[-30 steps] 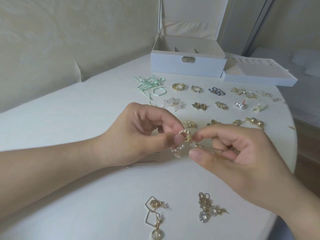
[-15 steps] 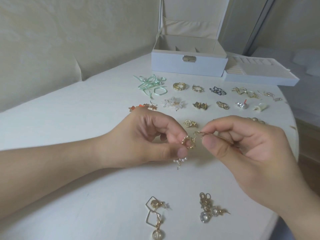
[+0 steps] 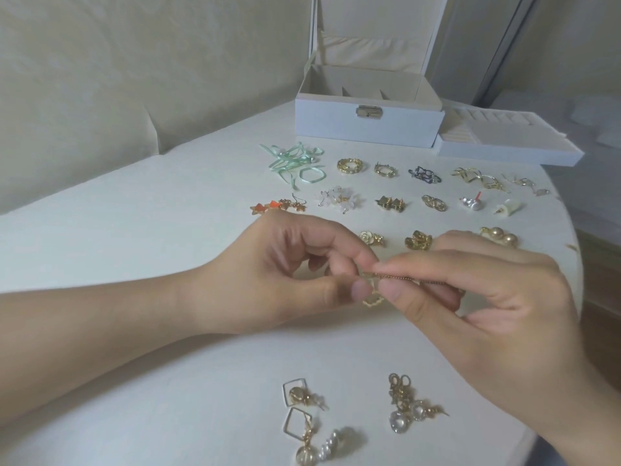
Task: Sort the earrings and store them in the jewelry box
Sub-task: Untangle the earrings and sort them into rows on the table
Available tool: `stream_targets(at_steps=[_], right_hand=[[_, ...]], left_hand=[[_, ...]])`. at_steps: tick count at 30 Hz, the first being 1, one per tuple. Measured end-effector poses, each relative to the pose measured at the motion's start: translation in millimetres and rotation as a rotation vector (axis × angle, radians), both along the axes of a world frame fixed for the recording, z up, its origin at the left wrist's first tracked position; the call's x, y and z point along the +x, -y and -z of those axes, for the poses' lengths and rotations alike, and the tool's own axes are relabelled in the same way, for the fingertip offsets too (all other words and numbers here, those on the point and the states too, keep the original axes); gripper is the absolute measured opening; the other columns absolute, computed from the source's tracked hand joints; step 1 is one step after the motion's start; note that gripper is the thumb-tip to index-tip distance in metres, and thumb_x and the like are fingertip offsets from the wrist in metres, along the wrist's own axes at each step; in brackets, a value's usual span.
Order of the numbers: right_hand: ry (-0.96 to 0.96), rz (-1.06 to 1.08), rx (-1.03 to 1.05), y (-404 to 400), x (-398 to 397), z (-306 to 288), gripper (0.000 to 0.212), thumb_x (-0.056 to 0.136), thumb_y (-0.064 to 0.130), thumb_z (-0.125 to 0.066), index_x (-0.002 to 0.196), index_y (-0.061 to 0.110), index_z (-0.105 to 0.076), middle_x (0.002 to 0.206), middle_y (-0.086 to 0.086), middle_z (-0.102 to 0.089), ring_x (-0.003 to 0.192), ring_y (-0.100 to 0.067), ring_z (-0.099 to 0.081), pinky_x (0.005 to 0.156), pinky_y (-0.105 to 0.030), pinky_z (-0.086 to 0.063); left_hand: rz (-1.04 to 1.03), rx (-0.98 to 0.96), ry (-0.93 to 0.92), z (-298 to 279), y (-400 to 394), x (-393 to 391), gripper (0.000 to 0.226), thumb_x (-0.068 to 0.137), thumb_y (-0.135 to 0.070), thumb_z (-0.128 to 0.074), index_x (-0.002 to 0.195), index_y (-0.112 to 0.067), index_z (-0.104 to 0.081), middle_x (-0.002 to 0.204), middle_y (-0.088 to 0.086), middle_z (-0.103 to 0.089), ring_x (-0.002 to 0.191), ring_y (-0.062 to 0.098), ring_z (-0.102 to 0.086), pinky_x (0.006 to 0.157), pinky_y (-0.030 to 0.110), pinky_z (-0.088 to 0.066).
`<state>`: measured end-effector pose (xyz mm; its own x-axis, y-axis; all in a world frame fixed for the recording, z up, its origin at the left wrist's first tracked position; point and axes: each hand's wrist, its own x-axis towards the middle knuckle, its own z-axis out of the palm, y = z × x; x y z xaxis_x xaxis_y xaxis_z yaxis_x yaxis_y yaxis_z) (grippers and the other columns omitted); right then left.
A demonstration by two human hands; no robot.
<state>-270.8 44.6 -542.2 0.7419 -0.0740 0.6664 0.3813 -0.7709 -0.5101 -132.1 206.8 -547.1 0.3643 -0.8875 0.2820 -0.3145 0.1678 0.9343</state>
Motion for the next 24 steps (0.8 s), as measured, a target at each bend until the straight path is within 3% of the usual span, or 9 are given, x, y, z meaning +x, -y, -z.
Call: stream_targets(at_steps=[5, 8, 12, 16, 19, 21, 24], right_hand=[[-0.021, 0.011, 0.055, -1, 1, 3, 0.006, 0.085, 0.023, -0.071, 0.089, 0.024, -0.075, 0.057, 0.001, -0.054, 0.057, -0.012, -0.048, 0.060, -0.019, -0.039], [-0.084, -0.060, 0.186, -5, 0, 1, 0.009, 0.084, 0.029, -0.068, 0.088, 0.031, -0.075, 0.062, 0.008, -0.061, 0.058, -0.010, -0.051, 0.056, -0.015, -0.039], [-0.118, -0.066, 0.279, -11, 2, -1, 0.009, 0.081, 0.033, -0.068, 0.084, 0.033, -0.076, 0.056, -0.001, -0.053, 0.053, -0.017, -0.045, 0.049, -0.026, -0.037], [-0.139, -0.074, 0.261, -13, 1, -2, 0.010, 0.083, 0.031, -0.067, 0.079, 0.031, -0.077, 0.055, 0.008, -0.059, 0.050, -0.024, -0.041, 0.046, -0.030, -0.035], [-0.163, -0.069, 0.299, -10, -2, -4, 0.011, 0.081, 0.036, -0.066, 0.081, 0.031, -0.076, 0.052, -0.007, -0.050, 0.052, -0.027, -0.041, 0.048, -0.035, -0.035], [-0.183, -0.080, 0.337, -9, -3, -5, 0.012, 0.080, 0.037, -0.065, 0.083, 0.033, -0.076, 0.056, -0.016, -0.053, 0.053, -0.032, -0.044, 0.049, -0.038, -0.035], [-0.208, -0.070, 0.399, -7, -2, -4, 0.015, 0.077, 0.037, -0.064, 0.084, 0.030, -0.076, 0.054, -0.018, -0.053, 0.051, -0.033, -0.043, 0.045, -0.030, -0.034]], left_hand=[[-0.030, 0.002, 0.079, -3, -1, -2, 0.004, 0.081, -0.024, -0.069, 0.082, -0.024, -0.073, 0.070, 0.011, -0.067, 0.063, 0.028, -0.055, 0.063, 0.048, -0.043], [-0.057, 0.026, 0.135, -4, -1, -2, 0.006, 0.080, -0.029, -0.069, 0.083, -0.024, -0.072, 0.074, 0.005, -0.068, 0.068, 0.027, -0.055, 0.068, 0.050, -0.042], [-0.069, 0.051, 0.217, -5, -3, -3, 0.017, 0.078, -0.033, -0.072, 0.091, -0.022, -0.073, 0.080, -0.001, -0.069, 0.076, 0.028, -0.059, 0.074, 0.051, -0.045], [-0.132, 0.019, 0.257, -2, -3, -4, 0.014, 0.079, -0.034, -0.073, 0.089, -0.025, -0.074, 0.076, 0.002, -0.069, 0.073, 0.028, -0.063, 0.072, 0.049, -0.048], [-0.127, 0.007, 0.257, -1, -3, -5, 0.012, 0.078, -0.035, -0.073, 0.087, -0.027, -0.073, 0.073, 0.004, -0.065, 0.070, 0.028, -0.060, 0.071, 0.046, -0.047], [-0.119, -0.006, 0.256, -1, -3, -5, 0.010, 0.078, -0.034, -0.073, 0.083, -0.025, -0.071, 0.071, 0.005, -0.064, 0.068, 0.027, -0.058, 0.069, 0.045, -0.046], [-0.101, -0.014, 0.236, 0, -3, -4, 0.009, 0.078, -0.032, -0.074, 0.081, -0.024, -0.071, 0.072, 0.005, -0.065, 0.068, 0.027, -0.057, 0.069, 0.043, -0.045]])
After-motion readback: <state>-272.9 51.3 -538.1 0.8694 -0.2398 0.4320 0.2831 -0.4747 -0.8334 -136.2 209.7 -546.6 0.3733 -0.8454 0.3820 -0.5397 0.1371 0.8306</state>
